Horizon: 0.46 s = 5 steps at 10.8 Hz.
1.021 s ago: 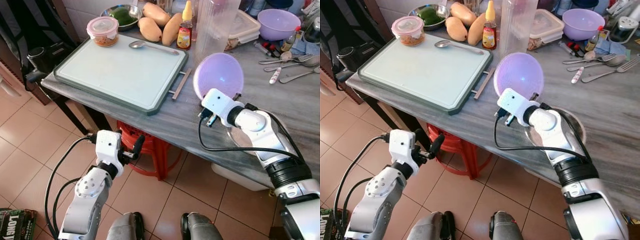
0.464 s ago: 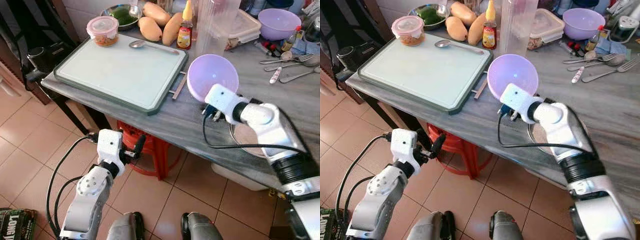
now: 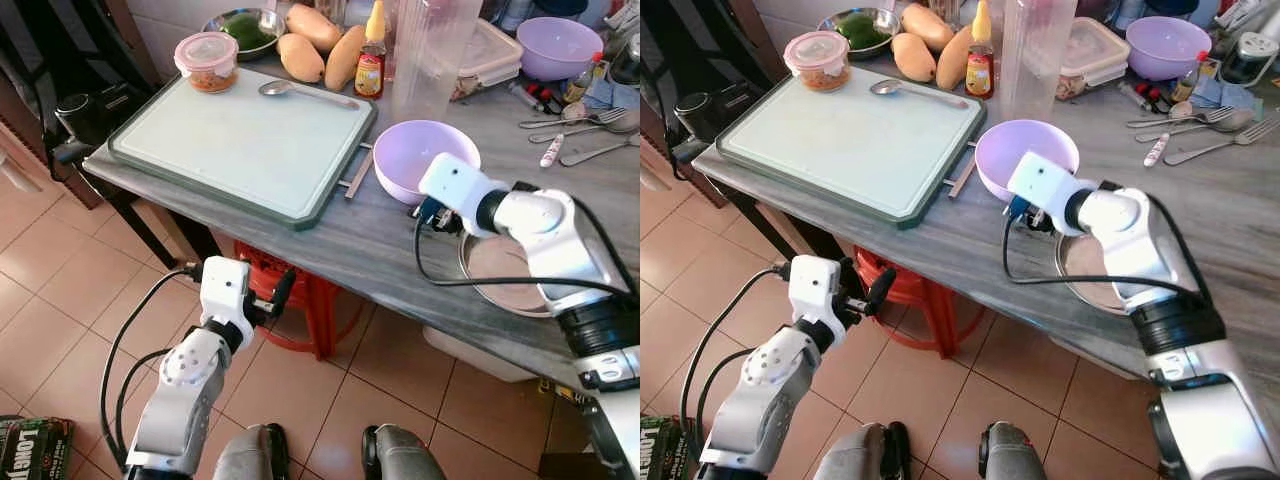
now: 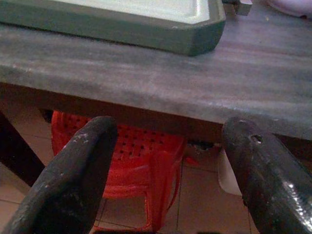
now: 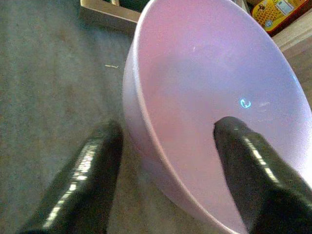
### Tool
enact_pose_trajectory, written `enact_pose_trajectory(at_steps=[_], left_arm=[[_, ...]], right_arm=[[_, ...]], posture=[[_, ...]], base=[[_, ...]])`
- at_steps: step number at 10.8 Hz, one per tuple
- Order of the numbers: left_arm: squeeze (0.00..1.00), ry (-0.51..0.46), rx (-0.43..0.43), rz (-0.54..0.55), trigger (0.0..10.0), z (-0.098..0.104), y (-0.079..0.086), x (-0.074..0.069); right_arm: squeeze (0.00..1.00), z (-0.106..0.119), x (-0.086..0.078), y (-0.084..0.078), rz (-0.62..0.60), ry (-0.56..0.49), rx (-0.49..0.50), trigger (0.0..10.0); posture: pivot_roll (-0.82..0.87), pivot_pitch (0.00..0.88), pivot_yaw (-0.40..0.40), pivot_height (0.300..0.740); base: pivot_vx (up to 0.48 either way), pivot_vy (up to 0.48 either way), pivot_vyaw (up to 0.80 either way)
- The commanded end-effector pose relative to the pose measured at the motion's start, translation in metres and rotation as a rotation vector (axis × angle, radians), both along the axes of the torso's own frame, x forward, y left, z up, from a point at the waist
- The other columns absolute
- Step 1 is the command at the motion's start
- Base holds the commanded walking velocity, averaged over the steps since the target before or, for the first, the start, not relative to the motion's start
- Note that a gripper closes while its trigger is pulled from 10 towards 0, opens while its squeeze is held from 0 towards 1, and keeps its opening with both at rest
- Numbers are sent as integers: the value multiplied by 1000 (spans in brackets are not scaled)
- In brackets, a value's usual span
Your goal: Setting the table
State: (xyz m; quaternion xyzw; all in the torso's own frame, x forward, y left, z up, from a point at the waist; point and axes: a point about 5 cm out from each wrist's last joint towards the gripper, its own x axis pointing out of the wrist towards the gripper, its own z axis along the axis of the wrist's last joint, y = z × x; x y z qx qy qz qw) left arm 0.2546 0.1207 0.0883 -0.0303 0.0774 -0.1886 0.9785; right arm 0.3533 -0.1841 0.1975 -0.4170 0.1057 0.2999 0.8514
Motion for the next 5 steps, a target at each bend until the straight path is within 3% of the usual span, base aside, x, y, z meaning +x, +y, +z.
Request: enact_pose_trajectory(at_steps=[1,2,3,4,5], left_arm=[[0,5,12,0,10000,-3,0,-1],[0,4,11,0,10000,-3,0,0],[0,3,10,1,10000,-3,0,-1],[0,2,10,7,10000,-3,1,-2],[0,8,10,8,10000,-6,1,-4]], right_arm=[[204,13,1,1,9,-28,7,10000],[0,15,1,0,7,-34,8,10000],[0,18,0,-1,-6,-56,26,10000],[0,21,-6,-3,-46,-127,111,10000],[0,21,-11,-4,-67,-198,136,10000]], posture=[[-64,134,55,740],[-64,133,53,740],[-64,134,52,740],[-63,138,51,740],[-65,143,56,740]], base=[[0,0,0],[0,0,0],[0,0,0],[0,0,0],[0,0,0]])
